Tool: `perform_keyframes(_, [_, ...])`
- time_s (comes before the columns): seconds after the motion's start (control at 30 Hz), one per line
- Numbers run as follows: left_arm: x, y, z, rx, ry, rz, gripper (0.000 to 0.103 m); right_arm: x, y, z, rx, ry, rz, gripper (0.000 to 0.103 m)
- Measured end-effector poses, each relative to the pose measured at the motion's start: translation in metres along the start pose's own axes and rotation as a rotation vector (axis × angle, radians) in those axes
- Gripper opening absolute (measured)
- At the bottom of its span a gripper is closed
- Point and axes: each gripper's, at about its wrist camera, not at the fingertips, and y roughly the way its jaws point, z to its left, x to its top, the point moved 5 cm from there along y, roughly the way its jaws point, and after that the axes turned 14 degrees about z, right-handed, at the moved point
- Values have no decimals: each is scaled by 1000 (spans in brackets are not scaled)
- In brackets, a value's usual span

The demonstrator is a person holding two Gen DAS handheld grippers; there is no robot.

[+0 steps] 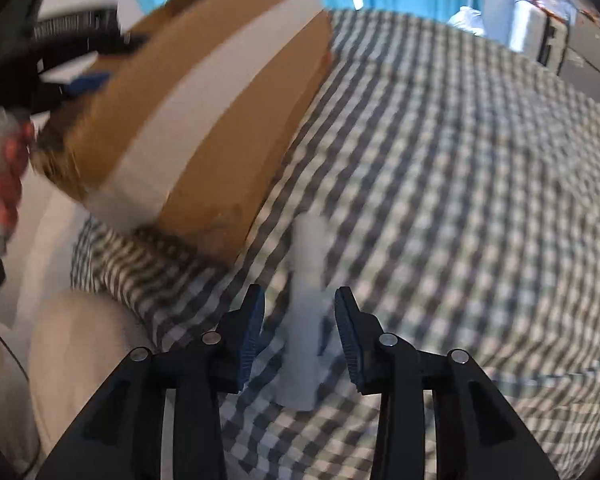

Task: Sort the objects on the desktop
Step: 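Carry the comb and foam stick over the cardboard box and open the left tool, then open the right tool over the box to drop the foam stick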

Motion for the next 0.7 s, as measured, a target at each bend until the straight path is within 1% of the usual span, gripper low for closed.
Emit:
perform_keyframes(0.03, [-1,-1,2,9,-5,2,82,-1,7,3,-15,-11,13,36])
perform_keyframes(0.07, [-2,-3,6,13,-13,2,82,-2,15,4,-31,-16,36,31])
perform_keyframes(0.1, [-2,-5,8,10,-20,-2,82,-4,23,6,-54,-16,58,15])
perform_keyframes(0.17, [-5,-13,15,15,-38,-16,87,-8,28,6,-103,-19,52,9])
perform_keyframes(0.2, [-7,-18,18,26,-44,-27,88,-10,20,6,-86,-9,21,7])
perform_keyframes(0.27, [-13,-30,25,54,-49,-61,92,-12,1,8,-87,-2,-29,7])
perform_keyframes(0.3, [-16,-35,28,65,-52,-75,93,-10,-18,11,-96,-4,-76,7])
perform_keyframes(0.37, [-20,-42,34,81,-58,-89,95,-5,-49,15,-85,3,-150,7])
perform_keyframes(0.47, [-20,-49,41,103,-62,-96,95,9,-106,25,-12,24,-276,7])
perform_keyframes(0.57, [-23,-57,45,109,-60,-96,95,29,-140,41,41,6,-358,7])
perform_keyframes(0.63, [-25,-62,47,116,-56,-103,95,40,-149,57,54,-15,-384,8])
perform_keyframes(0.67, [-26,-65,48,125,-56,-106,95,49,-151,64,64,-25,-394,15])
perform_keyframes(0.7, [-28,-67,49,134,-56,-107,95,67,-149,75,73,-22,-400,22])
